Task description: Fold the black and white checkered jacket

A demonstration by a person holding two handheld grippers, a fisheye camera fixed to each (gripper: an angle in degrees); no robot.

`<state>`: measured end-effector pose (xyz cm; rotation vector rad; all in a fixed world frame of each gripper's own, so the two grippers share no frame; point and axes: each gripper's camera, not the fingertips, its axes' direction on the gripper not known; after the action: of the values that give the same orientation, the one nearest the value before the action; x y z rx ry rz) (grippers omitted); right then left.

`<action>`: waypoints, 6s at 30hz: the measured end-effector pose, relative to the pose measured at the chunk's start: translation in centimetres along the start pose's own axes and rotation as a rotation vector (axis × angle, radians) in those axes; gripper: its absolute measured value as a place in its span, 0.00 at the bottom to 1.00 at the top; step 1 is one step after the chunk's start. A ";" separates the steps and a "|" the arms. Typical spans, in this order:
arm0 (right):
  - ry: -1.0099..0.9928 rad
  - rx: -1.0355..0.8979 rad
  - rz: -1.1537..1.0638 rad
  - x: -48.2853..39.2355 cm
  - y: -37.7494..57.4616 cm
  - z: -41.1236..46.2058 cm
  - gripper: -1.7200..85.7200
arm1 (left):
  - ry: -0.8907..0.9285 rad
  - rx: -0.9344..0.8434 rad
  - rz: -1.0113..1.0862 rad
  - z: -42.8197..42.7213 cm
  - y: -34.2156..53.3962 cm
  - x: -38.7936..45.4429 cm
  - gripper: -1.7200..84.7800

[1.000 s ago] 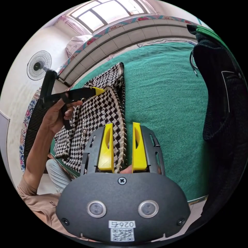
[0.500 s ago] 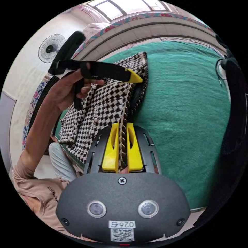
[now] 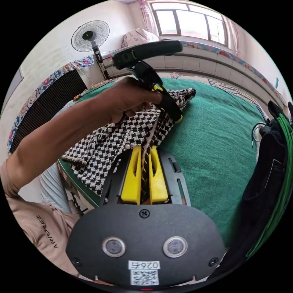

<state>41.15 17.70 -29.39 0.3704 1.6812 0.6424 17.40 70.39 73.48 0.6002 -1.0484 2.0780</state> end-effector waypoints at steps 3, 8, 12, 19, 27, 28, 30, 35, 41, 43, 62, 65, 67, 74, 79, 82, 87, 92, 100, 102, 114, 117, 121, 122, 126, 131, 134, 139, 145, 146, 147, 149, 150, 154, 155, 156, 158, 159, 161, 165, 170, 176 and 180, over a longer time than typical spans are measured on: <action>-0.089 0.041 0.051 1.1 1.3 -0.8 0.02 | 0.137 0.046 -0.015 -1.0 1.5 -3.4 0.10; -0.237 0.119 0.110 1.7 2.4 -2.0 0.02 | 0.297 0.142 -0.009 -3.4 5.4 -8.7 0.09; -0.252 0.158 0.062 -1.0 2.3 -2.9 0.02 | 0.412 0.226 -0.004 -5.9 10.6 -14.1 0.09; -0.240 0.141 -0.097 -7.8 -0.3 -2.1 0.01 | 0.479 0.345 -0.025 -9.5 21.8 -23.9 0.09; -0.375 0.023 -0.176 -14.4 -6.8 4.0 0.02 | 0.592 0.467 -0.205 -8.2 37.5 -39.3 0.09; -0.364 -0.004 -0.198 -15.8 -7.8 5.0 0.02 | 0.597 0.469 -0.215 -8.0 38.4 -40.3 0.09; -0.344 -0.047 -0.231 -17.9 -9.3 6.6 0.01 | 0.608 0.467 -0.249 -6.9 42.0 -43.7 0.09; -0.269 -0.143 -0.298 -22.4 -12.6 10.7 0.02 | 0.640 0.501 -0.270 -5.4 47.4 -48.3 0.09; -0.164 -0.253 -0.416 -25.3 -14.7 15.4 0.09 | 0.622 0.433 -0.336 -1.1 52.0 -52.1 0.09; -0.257 -0.265 -0.435 -23.5 -15.0 14.5 0.12 | 0.687 0.437 -0.387 1.1 53.8 -53.4 0.09; -0.548 -0.229 -0.460 -3.9 -15.4 14.6 0.01 | 0.432 0.723 -0.368 -9.6 62.7 -42.4 0.01; -0.446 -0.283 -0.606 -5.4 -14.8 15.7 0.01 | 0.359 0.616 -0.367 -9.4 59.4 -41.9 0.01; -0.480 -0.267 -0.581 -3.1 -15.7 15.7 0.01 | 0.306 0.578 -0.409 -9.0 58.0 -42.7 0.02; -0.768 -0.338 -0.363 5.1 -18.7 19.4 0.01 | 0.318 0.536 -0.538 -7.9 51.9 -48.2 0.19; -0.799 -0.348 -0.376 6.5 -19.4 21.0 0.01 | 0.302 0.273 -0.432 -6.0 44.9 -46.1 0.13; -0.810 -0.341 -0.363 6.9 -19.2 21.8 0.01 | -0.096 0.465 -0.215 -12.0 45.7 -37.4 0.09; -0.794 -0.337 -0.378 6.0 -18.2 23.3 0.01 | -0.172 0.629 -0.461 -14.8 52.5 -36.4 0.15; -0.741 -0.317 -0.412 3.5 -16.3 24.6 0.01 | 0.032 0.751 -0.456 -16.3 58.4 -33.7 0.05; -0.578 -0.148 -0.579 -3.6 -11.1 23.3 0.01 | -0.243 0.895 -0.105 -21.1 61.2 -14.4 0.01; -0.508 -0.026 -0.599 -4.6 -9.9 21.2 0.01 | -0.380 0.985 -0.001 -22.0 63.1 -8.5 0.01; 0.087 -0.167 -0.459 -10.9 -5.9 28.7 0.01 | -0.211 0.635 0.072 -11.8 56.4 -5.4 0.01; 0.204 -0.146 -0.554 -15.3 -4.4 29.7 0.01 | -0.137 0.365 0.129 -7.2 52.4 -5.3 0.01; 0.244 -0.061 -0.523 -18.2 -2.1 29.0 0.01 | -0.084 0.329 0.106 -5.3 50.8 -6.4 0.01; 0.241 -0.055 -0.519 -18.5 -1.9 28.8 0.01 | -0.050 0.330 0.094 -5.2 50.7 -7.1 0.01; 0.177 -0.028 -0.482 -19.5 -1.6 26.6 0.01 | -0.028 0.333 0.076 -5.3 50.6 -8.1 0.01; 0.113 -0.004 -0.462 -20.2 -2.3 22.4 0.00 | -0.242 0.385 0.020 -8.5 52.7 -8.6 0.01; 0.040 0.045 -0.384 -19.3 -3.2 18.7 0.00 | -0.286 0.456 -0.129 -10.3 55.9 -12.6 0.01; -0.072 0.080 -0.161 -15.0 -5.9 12.3 0.00 | -0.015 0.636 -0.421 -11.0 62.4 -22.8 0.04; -0.270 0.068 0.083 -9.0 -8.8 6.2 0.01 | 0.060 0.607 -0.538 -7.8 64.1 -29.4 0.15; -0.293 0.068 0.103 -8.5 -9.1 5.7 0.02 | 0.058 0.575 -0.534 -6.8 63.5 -30.2 0.17; -0.336 0.066 0.138 -7.6 -9.6 4.5 0.03 | 0.077 0.543 -0.533 -5.7 62.8 -31.0 0.18; -0.377 0.061 0.173 -6.6 -10.3 2.9 0.04 | 0.128 0.501 -0.535 -4.0 61.8 -32.5 0.19; -0.389 0.056 0.188 -6.1 -10.8 1.7 0.05 | 0.163 0.478 -0.545 -2.8 61.2 -33.5 0.20; -0.387 0.043 0.193 -5.4 -12.6 -2.4 0.06 | 0.182 0.478 -0.574 -0.6 60.5 -35.4 0.20; -0.387 0.042 0.191 -5.3 -12.9 -3.0 0.06 | 0.177 0.477 -0.569 -0.4 60.4 -35.7 0.20; -0.388 0.041 0.191 -5.0 -13.4 -4.1 0.07 | 0.166 0.474 -0.566 -0.2 60.4 -36.0 0.20; -0.396 0.046 0.195 -4.5 -14.1 -5.9 0.07 | 0.170 0.474 -0.570 0.0 60.6 -36.7 0.20; -0.408 0.049 0.204 -3.9 -14.5 -6.9 0.07 | 0.180 0.477 -0.572 0.2 60.8 -37.3 0.20; -0.444 0.054 0.229 -2.8 -15.0 -8.5 0.08 | 0.205 0.488 -0.581 0.5 61.3 -38.4 0.20; -0.523 0.062 0.298 0.2 -16.2 -11.7 0.10 | 0.381 0.542 -0.587 1.8 62.3 -41.1 0.20; -0.643 0.028 0.403 3.8 -17.3 -14.2 0.12 | 0.495 0.581 -0.629 3.4 63.2 -44.0 0.18; -0.744 0.015 0.440 7.2 -19.8 -16.4 0.13 | 0.590 0.617 -0.567 4.2 62.9 -46.1 0.21; -0.777 0.013 0.398 8.3 -21.2 -17.9 0.13 | 0.602 0.610 -0.550 4.4 62.4 -47.1 0.21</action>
<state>24.21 1.86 -46.74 0.8542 0.8711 0.6589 -0.61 22.78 13.95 0.4295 0.1063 1.8613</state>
